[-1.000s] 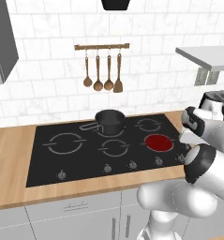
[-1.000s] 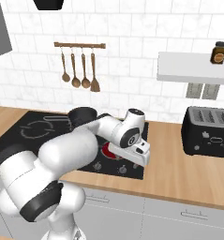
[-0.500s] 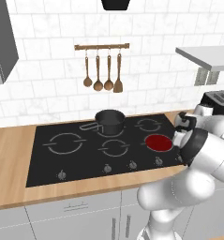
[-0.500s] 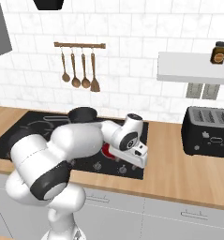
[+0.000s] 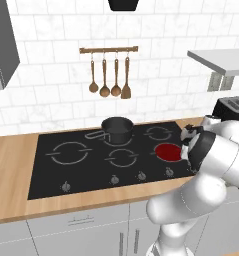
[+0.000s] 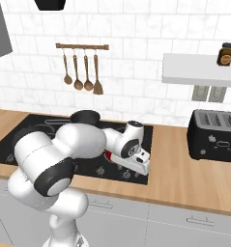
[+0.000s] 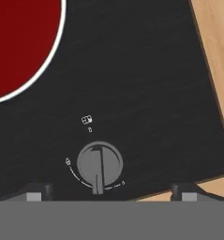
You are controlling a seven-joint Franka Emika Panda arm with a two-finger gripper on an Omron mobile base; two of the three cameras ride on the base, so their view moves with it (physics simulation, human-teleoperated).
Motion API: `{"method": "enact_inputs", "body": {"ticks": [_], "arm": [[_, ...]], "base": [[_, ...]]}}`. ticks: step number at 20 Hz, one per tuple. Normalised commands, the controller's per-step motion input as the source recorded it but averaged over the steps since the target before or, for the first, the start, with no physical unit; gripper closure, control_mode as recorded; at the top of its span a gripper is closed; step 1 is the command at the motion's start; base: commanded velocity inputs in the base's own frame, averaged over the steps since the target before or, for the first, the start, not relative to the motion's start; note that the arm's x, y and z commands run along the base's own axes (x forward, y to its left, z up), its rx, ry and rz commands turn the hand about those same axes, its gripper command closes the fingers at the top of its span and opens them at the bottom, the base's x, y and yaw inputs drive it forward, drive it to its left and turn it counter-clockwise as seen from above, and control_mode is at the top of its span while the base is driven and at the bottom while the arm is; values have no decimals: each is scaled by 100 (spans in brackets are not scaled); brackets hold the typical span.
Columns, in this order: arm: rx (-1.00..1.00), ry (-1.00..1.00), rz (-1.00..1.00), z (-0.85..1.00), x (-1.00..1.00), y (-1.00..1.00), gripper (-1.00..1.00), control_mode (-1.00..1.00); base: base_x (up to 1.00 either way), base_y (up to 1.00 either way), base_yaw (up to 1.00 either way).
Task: Turn off the front right burner of the stove.
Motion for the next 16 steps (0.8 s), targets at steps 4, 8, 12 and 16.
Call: {"method": "enact_inputs", "body": {"ticks": [4, 8, 12, 16], "arm": [[-3, 0, 0, -26, 2, 6, -100, -100], [0, 0, 0, -19, 1, 0, -100, -100], [0, 0, 0, -6, 1, 0, -100, -100], [0, 0, 0, 0, 1, 2, -100, -100]], "base": [[0, 0, 0], [0, 0, 0], [0, 0, 0], [0, 0, 0]]}}
